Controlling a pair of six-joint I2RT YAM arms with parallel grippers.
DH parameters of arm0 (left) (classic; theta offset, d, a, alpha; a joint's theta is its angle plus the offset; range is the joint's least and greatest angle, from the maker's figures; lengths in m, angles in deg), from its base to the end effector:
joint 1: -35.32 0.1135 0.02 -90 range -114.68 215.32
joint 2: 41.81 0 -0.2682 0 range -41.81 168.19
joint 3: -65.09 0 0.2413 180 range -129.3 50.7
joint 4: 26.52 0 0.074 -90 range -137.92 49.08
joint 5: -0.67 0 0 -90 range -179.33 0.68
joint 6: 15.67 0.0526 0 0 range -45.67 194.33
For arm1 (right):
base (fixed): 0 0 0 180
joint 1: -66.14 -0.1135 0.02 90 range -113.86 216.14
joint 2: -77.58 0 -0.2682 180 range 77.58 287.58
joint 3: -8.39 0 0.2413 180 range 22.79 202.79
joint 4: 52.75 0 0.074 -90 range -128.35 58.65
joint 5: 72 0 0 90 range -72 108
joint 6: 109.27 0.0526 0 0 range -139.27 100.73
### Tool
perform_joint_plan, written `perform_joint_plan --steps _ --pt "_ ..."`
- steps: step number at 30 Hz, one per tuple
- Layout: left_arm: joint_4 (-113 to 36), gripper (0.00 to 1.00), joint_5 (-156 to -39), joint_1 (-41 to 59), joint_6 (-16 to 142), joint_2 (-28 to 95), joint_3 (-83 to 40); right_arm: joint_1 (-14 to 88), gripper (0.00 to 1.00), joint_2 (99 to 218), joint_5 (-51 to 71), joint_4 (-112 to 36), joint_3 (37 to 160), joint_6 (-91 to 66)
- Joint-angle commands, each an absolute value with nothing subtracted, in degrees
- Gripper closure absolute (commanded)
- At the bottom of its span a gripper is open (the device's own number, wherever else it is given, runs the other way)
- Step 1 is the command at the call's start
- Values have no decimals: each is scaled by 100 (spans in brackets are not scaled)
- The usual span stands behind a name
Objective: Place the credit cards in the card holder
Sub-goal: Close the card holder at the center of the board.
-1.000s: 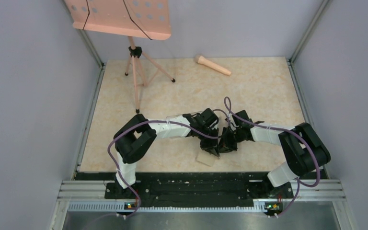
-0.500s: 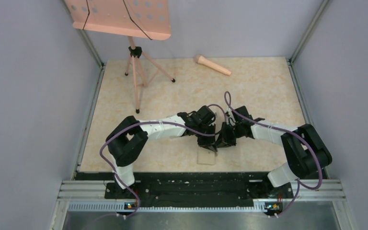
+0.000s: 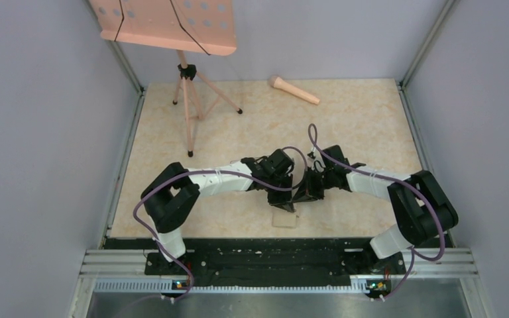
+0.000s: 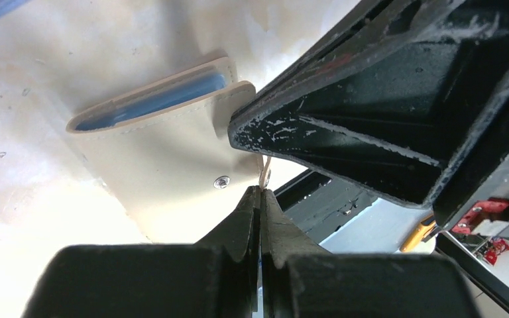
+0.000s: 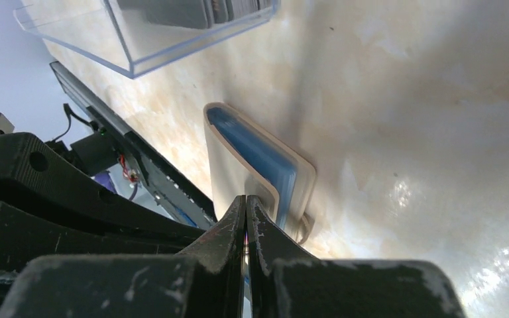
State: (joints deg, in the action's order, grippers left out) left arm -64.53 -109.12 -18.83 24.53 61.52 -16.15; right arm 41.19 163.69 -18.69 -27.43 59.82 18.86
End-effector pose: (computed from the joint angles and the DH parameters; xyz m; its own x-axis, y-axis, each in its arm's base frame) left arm 0.2005 -0.3079 0.1767 -0.9857 0.1371 -0.0976 0.1683 0.8041 -0.5702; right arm 0.2210 0.1375 0.1432 -0.9937 0.0837 -0.0738 0.0057 0.6983 0.7157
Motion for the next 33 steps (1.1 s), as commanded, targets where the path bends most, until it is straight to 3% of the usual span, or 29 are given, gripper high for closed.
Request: perform_joint_plan --steps 1,33 --pt "-6417 100 -10729 -1846 2449 5782 -1513 4092 100 16546 -2083 -3146 5967 1791" --pt "-6467 100 -10573 -1680 2535 6110 -1318 4013 100 16776 -1965 -3066 5900 1634"
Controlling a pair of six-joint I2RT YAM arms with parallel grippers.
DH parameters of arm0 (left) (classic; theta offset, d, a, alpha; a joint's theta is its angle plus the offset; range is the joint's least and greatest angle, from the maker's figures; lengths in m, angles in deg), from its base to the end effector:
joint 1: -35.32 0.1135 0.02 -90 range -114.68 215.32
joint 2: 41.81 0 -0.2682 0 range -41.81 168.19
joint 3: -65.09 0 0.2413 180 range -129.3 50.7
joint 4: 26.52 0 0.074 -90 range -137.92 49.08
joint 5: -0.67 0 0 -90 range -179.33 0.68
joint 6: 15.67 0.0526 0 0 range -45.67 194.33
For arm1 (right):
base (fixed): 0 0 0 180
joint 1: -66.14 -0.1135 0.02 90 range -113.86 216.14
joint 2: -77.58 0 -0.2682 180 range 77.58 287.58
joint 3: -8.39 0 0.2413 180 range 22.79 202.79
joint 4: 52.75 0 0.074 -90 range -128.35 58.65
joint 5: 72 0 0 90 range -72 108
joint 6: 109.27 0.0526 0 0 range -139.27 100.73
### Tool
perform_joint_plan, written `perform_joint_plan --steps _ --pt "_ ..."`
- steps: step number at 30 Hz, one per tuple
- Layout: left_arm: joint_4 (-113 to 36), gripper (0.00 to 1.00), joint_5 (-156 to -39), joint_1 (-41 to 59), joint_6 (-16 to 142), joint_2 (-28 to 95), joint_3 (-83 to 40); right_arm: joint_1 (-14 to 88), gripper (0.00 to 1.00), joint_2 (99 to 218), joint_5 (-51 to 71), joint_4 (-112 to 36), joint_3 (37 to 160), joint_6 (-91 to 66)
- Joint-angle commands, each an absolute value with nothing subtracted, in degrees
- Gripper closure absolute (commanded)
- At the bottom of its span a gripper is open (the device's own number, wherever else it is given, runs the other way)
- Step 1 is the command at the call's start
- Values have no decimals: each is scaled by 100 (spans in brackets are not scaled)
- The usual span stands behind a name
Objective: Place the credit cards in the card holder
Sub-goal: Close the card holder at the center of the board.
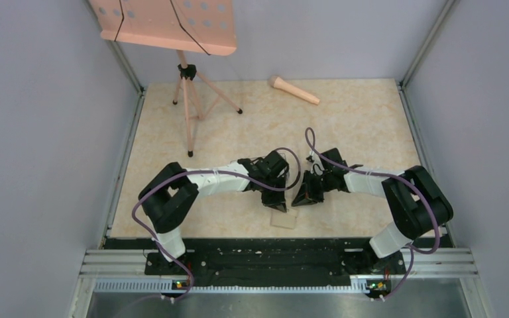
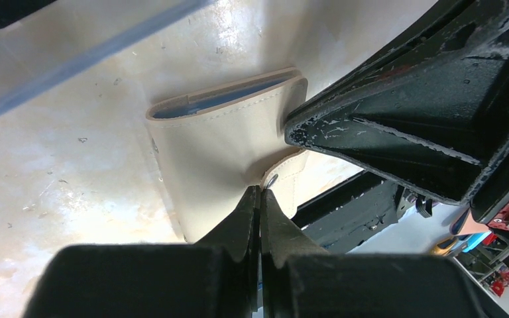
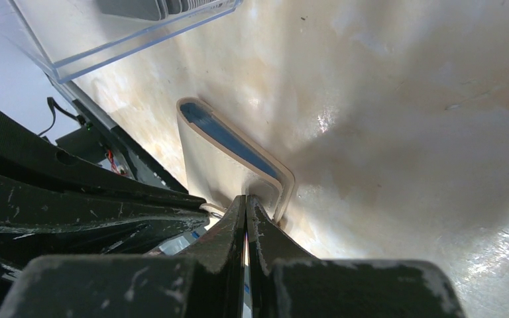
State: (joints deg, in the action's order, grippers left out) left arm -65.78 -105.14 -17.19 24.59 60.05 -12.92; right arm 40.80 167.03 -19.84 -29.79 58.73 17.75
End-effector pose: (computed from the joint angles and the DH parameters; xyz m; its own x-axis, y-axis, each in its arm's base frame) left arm 0.2030 -0.2882 0.1673 -0.9906 0.0851 -0.1069 0.1276 0.8553 -0.5022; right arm 0.2201 0.1399 0.1274 -0.9974 0.0538 -0.0476 0.0036 0.6994 0.7148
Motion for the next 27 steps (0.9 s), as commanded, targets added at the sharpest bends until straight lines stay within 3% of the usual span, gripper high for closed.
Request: perform_joint_plan --steps 1,27 --pt "-6456 100 -10582 -1680 2537 6121 -1325 4013 100 16776 -1970 -3062 5907 1627" --pt "-6483 100 -10699 -1686 2550 6181 -1229 3941 100 16330 -2058 -3216 5921 1679"
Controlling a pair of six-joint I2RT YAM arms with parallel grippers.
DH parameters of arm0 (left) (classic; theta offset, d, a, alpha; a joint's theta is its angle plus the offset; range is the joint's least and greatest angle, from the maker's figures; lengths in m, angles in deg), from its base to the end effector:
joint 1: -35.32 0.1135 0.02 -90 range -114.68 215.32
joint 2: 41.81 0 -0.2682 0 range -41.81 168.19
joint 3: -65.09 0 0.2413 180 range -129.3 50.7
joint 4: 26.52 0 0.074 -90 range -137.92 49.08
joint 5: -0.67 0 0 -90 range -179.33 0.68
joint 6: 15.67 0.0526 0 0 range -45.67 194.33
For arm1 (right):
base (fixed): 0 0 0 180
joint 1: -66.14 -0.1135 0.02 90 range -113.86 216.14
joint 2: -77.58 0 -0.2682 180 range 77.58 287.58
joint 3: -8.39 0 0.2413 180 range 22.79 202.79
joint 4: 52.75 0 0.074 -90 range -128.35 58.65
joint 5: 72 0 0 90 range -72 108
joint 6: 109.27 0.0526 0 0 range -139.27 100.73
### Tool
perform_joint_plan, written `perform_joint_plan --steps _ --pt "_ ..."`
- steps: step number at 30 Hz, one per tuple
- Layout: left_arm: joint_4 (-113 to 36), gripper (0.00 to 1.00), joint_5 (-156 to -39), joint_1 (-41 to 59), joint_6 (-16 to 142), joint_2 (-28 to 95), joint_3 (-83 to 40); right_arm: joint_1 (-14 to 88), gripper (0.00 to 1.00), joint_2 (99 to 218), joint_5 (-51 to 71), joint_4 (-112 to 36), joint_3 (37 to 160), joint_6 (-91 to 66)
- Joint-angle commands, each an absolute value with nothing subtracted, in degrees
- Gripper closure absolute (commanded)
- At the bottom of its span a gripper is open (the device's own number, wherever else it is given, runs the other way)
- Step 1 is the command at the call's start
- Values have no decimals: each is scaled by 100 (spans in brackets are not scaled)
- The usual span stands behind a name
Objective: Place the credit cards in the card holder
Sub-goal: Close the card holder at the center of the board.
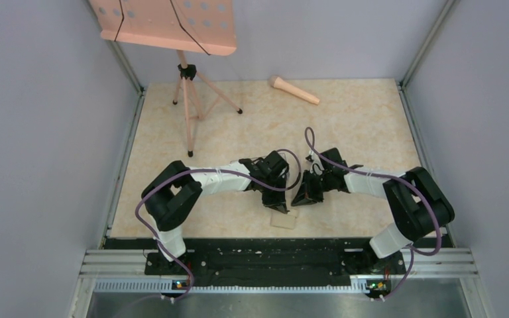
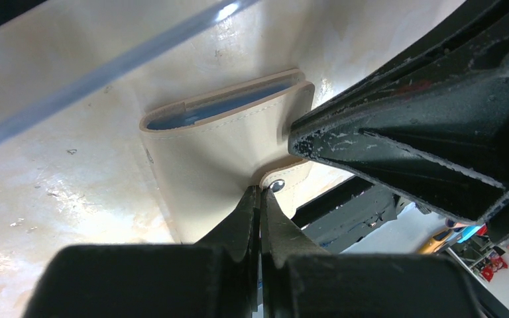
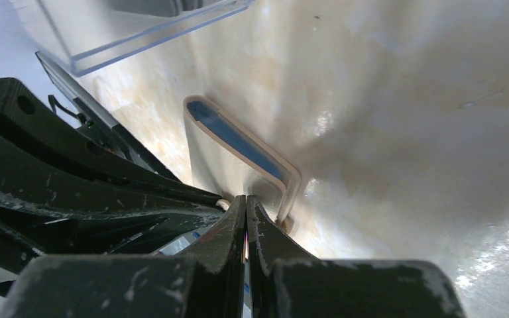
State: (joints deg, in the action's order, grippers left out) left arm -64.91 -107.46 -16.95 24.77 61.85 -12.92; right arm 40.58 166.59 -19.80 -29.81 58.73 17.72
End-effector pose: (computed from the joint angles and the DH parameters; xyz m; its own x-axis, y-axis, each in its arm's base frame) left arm 0.2044 -0.2909 0.1582 -0.9924 0.1006 -0.0710 0.1229 0.8486 -0.5146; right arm 0.2195 0.1407 0.1292 -0.9972 0.0501 -0.0554 -0.0048 0.6973 0.7168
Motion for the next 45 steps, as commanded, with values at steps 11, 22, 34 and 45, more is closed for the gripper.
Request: perform_joint_plan --steps 11,22,34,45 --pt "-6562 100 -10636 -1689 2570 6111 -1232 3537 100 16169 -1942 -3367 5782 1837" --pt "-6578 100 -10633 -1689 2581 6129 -1245 3449 100 16159 -1527 -2867 5829 1594" --pt "-6562 100 -10688 -1691 2599 6176 -1275 3341 100 15879 -1416 -2805 5738 1494" --pt "-6555 100 -10690 -1706 2599 6254 -1276 3236 100 15966 -1318 -2744 5689 1381"
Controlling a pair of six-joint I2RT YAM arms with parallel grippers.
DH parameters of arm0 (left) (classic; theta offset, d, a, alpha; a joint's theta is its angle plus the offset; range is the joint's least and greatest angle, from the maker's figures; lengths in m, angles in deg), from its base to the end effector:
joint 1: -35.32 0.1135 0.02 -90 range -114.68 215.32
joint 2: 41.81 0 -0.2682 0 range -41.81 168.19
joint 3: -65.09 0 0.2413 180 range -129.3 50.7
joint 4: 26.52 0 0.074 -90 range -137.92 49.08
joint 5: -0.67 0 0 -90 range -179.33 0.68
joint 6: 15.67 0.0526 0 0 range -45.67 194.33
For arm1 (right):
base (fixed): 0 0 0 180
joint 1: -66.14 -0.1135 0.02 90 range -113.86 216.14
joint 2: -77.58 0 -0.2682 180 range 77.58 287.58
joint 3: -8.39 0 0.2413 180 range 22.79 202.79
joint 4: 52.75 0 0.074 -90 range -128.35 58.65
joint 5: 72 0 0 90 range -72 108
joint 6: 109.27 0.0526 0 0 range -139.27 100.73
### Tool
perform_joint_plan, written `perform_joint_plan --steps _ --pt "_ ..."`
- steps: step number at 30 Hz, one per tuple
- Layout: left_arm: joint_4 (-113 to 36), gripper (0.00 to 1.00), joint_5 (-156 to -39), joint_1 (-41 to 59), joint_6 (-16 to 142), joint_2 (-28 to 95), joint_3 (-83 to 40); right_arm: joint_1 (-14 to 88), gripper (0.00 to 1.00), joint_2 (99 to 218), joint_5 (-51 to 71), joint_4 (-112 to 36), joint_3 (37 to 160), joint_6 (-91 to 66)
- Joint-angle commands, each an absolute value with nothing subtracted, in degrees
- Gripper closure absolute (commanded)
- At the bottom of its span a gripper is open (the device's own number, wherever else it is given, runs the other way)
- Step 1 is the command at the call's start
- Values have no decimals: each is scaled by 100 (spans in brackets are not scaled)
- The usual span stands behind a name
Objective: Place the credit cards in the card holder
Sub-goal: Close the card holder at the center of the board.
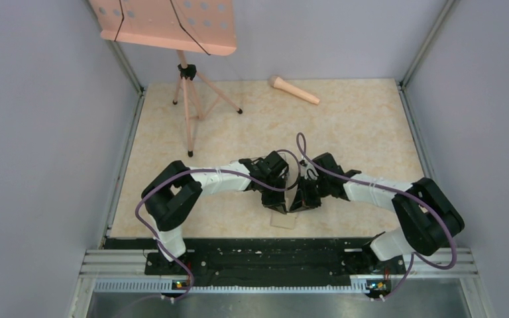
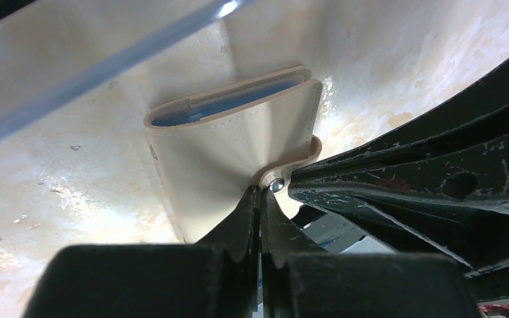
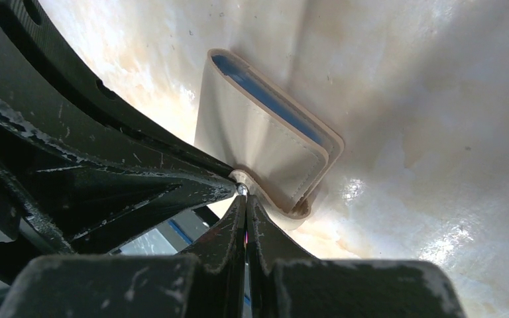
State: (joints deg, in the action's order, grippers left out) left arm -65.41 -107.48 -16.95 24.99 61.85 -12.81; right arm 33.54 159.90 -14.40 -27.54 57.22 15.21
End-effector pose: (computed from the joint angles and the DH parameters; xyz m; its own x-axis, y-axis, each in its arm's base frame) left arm 0.2035 -0.2898 0.1572 -0.9924 0.1046 -0.0654 0.1234 0.8524 -0.5082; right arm 0.1928 0.1568 0.1450 -0.9837 -0.0617 -0.1691 -0.1608 0.7233 0.6715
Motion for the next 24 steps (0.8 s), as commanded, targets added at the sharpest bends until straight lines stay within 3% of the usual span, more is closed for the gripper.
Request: perform_joint_plan --steps 1,24 --pt "-6557 100 -10697 -1706 2599 6264 -1276 3225 100 16008 -1279 -2719 5700 1364" --pt "-6811 100 -10587 -1809 2553 6661 -1306 2834 100 16932 -333 -1591 6304 1037"
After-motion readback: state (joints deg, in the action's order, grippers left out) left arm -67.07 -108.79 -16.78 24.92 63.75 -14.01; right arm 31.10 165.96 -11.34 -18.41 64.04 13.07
